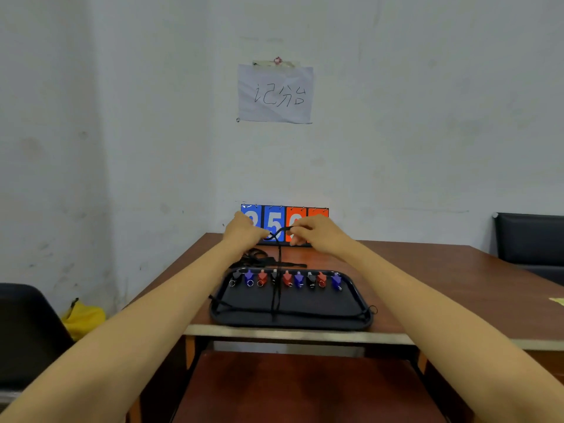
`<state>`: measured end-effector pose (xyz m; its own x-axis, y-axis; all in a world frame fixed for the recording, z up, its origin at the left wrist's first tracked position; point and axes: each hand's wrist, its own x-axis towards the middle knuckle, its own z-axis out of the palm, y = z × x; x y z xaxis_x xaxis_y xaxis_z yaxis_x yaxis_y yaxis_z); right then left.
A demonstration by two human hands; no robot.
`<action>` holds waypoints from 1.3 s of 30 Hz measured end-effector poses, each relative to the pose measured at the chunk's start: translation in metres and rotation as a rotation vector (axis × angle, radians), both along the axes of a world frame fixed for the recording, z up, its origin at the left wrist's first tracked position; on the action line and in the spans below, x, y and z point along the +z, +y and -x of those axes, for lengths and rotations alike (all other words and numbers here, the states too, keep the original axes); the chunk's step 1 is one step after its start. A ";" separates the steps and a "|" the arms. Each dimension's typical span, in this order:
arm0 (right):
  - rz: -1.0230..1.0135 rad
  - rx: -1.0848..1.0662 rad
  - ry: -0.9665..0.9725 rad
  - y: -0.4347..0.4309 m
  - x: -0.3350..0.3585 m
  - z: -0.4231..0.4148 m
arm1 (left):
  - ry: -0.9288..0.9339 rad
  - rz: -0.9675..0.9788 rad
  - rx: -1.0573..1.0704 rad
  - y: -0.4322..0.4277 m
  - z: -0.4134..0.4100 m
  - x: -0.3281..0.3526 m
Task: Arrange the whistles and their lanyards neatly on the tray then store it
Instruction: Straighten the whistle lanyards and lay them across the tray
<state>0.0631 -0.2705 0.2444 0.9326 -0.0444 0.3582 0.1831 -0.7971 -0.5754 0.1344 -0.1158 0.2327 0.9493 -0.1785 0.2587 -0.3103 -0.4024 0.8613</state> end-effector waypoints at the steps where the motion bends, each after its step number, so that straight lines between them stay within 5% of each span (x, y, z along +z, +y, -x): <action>1: -0.014 0.023 0.006 -0.001 0.002 0.001 | -0.169 -0.112 0.052 0.004 -0.002 -0.004; 4: 0.038 0.071 -0.007 -0.007 0.010 0.003 | -0.396 -0.117 -0.144 0.007 0.003 -0.008; 7: 0.042 0.079 -0.039 -0.011 0.021 0.002 | -0.220 -0.078 -0.409 0.004 0.009 -0.013; 13: -0.004 0.029 -0.095 -0.026 0.020 0.005 | 0.170 0.188 -0.556 0.000 0.006 -0.023; 18: -0.032 -0.035 -0.120 -0.037 0.009 0.005 | 0.223 0.123 -0.702 0.000 0.008 -0.021; 24: 0.220 -0.063 0.061 -0.060 -0.009 0.011 | -0.141 -0.294 -0.406 0.020 -0.017 -0.009; 28: 0.163 -0.100 0.091 -0.078 -0.031 0.015 | -0.288 -0.467 -0.262 0.039 -0.042 -0.019; 35: 0.210 -0.159 0.277 -0.108 -0.066 0.017 | -0.298 -0.825 -0.139 0.056 -0.075 -0.074; 39: 0.170 -0.203 0.306 -0.121 -0.083 0.020 | -0.262 -0.857 -0.117 0.058 -0.076 -0.094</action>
<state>0.0435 -0.3913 0.1616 0.9757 -0.2025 0.0839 -0.1468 -0.8878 -0.4362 0.2102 -0.0575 0.1389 0.8425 -0.5011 0.1977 -0.5334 -0.8273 0.1763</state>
